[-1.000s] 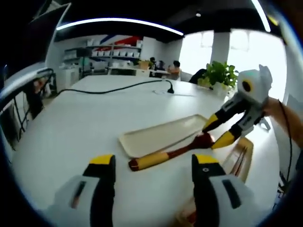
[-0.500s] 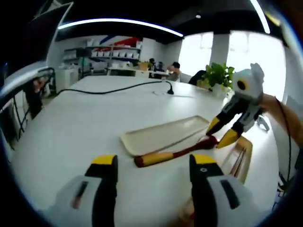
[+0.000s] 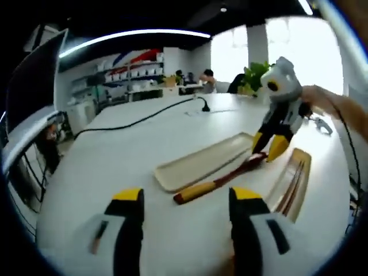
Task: Arrange the utensils inside the cutlery case until each visible utensil rests in its matching compartment.
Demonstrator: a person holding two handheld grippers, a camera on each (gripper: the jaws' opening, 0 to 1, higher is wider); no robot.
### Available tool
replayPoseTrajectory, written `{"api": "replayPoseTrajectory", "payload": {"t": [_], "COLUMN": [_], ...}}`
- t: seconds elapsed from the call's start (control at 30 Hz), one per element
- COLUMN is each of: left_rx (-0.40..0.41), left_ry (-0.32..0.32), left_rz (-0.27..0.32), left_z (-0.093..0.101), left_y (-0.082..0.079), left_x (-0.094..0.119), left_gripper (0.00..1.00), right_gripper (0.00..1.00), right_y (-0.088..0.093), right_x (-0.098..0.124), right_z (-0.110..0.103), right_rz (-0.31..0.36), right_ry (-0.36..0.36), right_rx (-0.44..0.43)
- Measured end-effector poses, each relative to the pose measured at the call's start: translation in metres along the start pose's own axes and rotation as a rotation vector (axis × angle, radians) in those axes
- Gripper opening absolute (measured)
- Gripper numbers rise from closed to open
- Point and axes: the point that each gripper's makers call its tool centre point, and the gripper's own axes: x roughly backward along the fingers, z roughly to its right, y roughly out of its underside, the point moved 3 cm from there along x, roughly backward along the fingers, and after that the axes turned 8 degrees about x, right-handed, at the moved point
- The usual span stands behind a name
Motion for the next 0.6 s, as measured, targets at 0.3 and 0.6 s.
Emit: {"api": "replayPoseTrajectory", "payload": {"t": [0.3, 0.6], "left_rx": [-0.345, -0.6], "left_ry": [0.162, 0.319], "left_rz": [-0.181, -0.333], "left_z": [0.033, 0.053], "left_y": [-0.015, -0.014], "left_x": [-0.03, -0.05], "left_gripper": [0.54, 0.4], "right_gripper": [0.25, 0.25], "right_y": [-0.001, 0.001], "right_x": [0.003, 0.002], "right_z": [0.007, 0.002], "right_rz": [0.001, 0.021], "right_ry": [-0.045, -0.091], "right_rx": [-0.068, -0.111]}}
